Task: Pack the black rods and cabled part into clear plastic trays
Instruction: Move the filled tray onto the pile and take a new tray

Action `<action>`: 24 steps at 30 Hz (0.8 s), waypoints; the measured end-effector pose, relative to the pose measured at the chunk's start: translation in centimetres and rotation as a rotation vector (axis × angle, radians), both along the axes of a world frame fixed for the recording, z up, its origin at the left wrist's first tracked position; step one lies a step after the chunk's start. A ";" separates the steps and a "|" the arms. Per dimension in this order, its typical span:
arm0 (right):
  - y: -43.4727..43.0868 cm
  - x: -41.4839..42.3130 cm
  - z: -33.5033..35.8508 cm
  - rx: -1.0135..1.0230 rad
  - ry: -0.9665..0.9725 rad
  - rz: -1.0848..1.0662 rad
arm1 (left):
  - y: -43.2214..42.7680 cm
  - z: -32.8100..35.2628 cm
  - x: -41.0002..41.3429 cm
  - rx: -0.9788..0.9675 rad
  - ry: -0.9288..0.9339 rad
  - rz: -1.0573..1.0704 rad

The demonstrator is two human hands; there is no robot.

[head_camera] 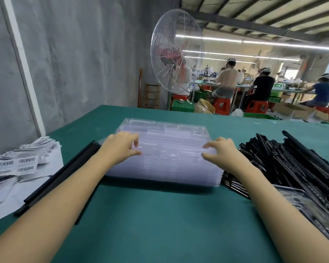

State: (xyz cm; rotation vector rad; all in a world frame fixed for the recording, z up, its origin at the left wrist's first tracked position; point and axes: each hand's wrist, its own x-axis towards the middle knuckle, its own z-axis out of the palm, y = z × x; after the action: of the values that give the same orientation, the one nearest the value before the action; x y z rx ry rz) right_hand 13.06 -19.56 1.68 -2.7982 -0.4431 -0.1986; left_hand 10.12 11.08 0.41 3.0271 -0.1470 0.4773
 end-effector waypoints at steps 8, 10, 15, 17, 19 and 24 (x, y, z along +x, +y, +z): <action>3.0 -1.3 -1.9 0.113 -0.744 -0.117 | -0.9 2.5 2.9 -0.087 -0.214 0.056; 4.7 -0.6 -2.7 0.124 -0.446 0.020 | -1.5 3.0 3.5 -0.200 -0.257 0.082; 8.1 2.4 -3.2 -0.037 0.024 0.118 | -2.1 4.8 4.8 -0.233 -0.275 0.121; 8.9 3.4 -3.1 -0.099 0.197 0.139 | -1.5 5.5 5.3 -0.200 -0.286 0.122; 9.0 3.8 -3.3 -0.124 0.256 0.151 | -1.0 6.2 6.0 -0.171 -0.306 0.130; 8.4 4.0 -3.6 -0.093 0.285 0.137 | -2.8 8.7 7.7 -0.091 -0.410 0.079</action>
State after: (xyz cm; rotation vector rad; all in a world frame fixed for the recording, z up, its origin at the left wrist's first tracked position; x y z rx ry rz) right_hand 17.11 -11.13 -1.94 -2.8102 -0.5827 0.2542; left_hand 17.81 8.26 9.15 2.8132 -0.0262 1.0755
